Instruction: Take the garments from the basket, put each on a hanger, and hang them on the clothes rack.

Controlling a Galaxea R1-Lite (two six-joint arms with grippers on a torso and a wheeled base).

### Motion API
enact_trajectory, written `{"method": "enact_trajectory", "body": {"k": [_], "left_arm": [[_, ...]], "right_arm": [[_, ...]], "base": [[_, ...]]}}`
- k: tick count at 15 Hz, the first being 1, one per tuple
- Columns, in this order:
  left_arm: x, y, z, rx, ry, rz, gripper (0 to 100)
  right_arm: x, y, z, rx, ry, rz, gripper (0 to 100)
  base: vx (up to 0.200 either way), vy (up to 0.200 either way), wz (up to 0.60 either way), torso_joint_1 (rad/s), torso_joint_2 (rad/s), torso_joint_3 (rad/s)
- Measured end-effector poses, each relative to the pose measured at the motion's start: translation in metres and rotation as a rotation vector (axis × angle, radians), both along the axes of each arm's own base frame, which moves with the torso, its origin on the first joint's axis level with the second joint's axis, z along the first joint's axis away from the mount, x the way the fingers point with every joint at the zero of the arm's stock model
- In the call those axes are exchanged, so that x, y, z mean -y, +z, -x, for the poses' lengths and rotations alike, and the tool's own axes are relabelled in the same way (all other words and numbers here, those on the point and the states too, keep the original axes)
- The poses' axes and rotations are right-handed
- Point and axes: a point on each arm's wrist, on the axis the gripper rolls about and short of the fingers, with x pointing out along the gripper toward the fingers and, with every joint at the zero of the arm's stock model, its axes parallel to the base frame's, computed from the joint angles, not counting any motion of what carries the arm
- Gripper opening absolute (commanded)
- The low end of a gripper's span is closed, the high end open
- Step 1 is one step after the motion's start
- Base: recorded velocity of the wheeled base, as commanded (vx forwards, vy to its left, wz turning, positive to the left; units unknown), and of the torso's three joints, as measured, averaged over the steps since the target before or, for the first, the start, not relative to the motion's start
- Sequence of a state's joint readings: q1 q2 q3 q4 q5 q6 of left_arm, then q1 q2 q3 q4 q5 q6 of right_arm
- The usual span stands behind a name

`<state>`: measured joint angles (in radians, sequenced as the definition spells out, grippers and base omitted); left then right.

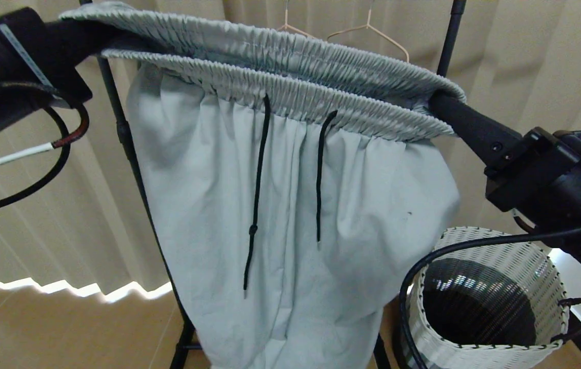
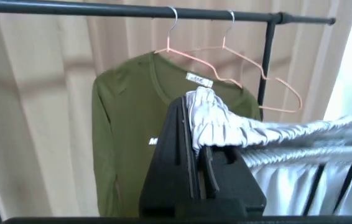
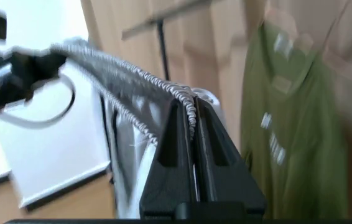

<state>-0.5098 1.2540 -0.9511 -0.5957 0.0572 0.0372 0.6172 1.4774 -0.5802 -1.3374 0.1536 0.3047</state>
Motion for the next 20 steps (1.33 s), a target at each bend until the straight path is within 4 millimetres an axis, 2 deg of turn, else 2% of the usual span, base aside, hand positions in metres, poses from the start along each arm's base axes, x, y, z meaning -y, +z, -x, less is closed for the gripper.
{"method": "enact_trajectory", "body": {"k": [5, 9, 12, 16, 20], "left_arm": [[0.012, -0.042, 0.002, -0.228, -0.022, -0.121, 0], [0.016, -0.047, 0.005, -0.24, -0.044, -0.124, 0], [0.017, -0.044, 0.005, -0.227, -0.055, -0.113, 0], [0.023, -0.042, 0.004, -0.207, -0.077, -0.106, 0], [0.042, -0.032, -0.022, -0.191, -0.082, -0.096, 0]], "right_arm": [[0.003, -0.015, -0.023, 0.004, -0.103, 0.097, 0], [-0.001, -0.023, -0.032, -0.015, -0.111, 0.114, 0], [0.0, -0.026, -0.031, 0.0, -0.115, 0.101, 0], [0.007, -0.032, -0.02, -0.009, -0.115, 0.107, 0], [0.029, -0.031, 0.019, -0.029, -0.078, 0.075, 0]], "base": [[0.0, 0.0, 0.0, 0.0, 0.0, 0.0], [0.0, 0.0, 0.0, 0.0, 0.0, 0.0], [0.0, 0.0, 0.0, 0.0, 0.0, 0.0], [0.0, 0.0, 0.0, 0.0, 0.0, 0.0], [0.0, 0.0, 0.0, 0.0, 0.0, 0.0]]}}
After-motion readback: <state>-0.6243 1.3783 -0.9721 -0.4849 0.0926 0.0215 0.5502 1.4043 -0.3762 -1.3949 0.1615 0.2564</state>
